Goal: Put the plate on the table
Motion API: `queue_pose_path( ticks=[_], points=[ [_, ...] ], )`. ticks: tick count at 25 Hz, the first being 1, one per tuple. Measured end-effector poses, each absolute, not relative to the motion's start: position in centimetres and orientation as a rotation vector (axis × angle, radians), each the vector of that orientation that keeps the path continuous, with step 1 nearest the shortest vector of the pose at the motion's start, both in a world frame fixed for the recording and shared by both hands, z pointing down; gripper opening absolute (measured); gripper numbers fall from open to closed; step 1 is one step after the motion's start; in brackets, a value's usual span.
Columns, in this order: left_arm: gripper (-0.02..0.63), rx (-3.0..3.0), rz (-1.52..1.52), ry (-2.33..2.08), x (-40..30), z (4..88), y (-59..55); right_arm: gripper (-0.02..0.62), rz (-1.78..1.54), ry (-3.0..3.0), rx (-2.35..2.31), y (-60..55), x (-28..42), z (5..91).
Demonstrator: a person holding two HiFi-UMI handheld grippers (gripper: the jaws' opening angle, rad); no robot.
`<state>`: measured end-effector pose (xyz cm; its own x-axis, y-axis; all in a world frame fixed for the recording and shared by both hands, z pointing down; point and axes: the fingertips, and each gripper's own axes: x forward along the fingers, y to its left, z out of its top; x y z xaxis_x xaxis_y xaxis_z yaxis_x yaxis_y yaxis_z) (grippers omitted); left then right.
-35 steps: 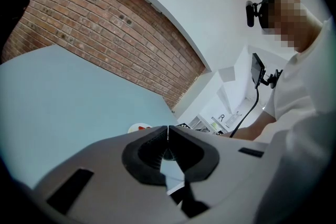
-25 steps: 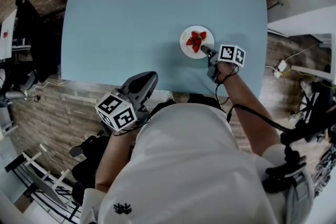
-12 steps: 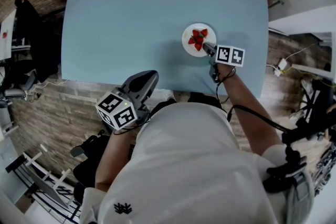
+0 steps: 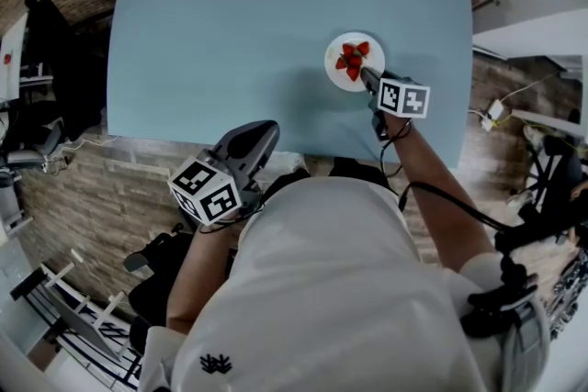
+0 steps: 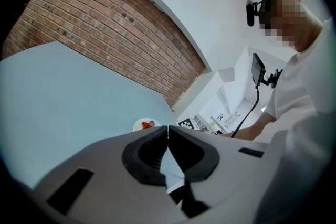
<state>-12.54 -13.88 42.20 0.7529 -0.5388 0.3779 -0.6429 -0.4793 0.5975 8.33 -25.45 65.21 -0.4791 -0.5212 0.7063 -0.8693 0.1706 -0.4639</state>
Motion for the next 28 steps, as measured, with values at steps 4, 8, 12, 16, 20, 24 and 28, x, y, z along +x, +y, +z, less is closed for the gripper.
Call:
queue_pose_path(
  ticks=[4,8,12,16,20,24,28],
  points=[
    [0.009,2.196,0.18,-0.877,-12.7,42.3,-13.9,0.126,1.188,-2.065,1.322,-25.5,8.5,65.3],
    [0.009,2.184,0.198,-0.88,-12.7,42.2,-14.1,0.152,1.09,-2.054,1.326,-25.6,8.8,65.5],
    [0.009,2.19,0.195,-0.873,-12.5,42.3,-14.1,0.173,1.062,-2.036,1.332,-25.5,9.2,65.9],
    [0.009,2.192,0.192,-0.866,-12.5,42.3,-14.2,0.193,0.974,-2.02,1.34,-25.6,9.4,65.7],
    [0.009,2.182,0.204,-0.866,-12.4,42.2,-14.3,0.207,0.879,-1.999,1.339,-25.9,9.7,65.5],
    [0.009,2.181,0.205,-0.863,-12.4,42.2,-14.3,0.207,0.795,-1.96,1.322,-25.7,10.0,65.9],
    [0.009,2.186,0.198,-0.863,-12.4,42.4,-14.4,0.207,0.772,-1.965,1.312,-25.8,10.0,66.0]
  ],
)
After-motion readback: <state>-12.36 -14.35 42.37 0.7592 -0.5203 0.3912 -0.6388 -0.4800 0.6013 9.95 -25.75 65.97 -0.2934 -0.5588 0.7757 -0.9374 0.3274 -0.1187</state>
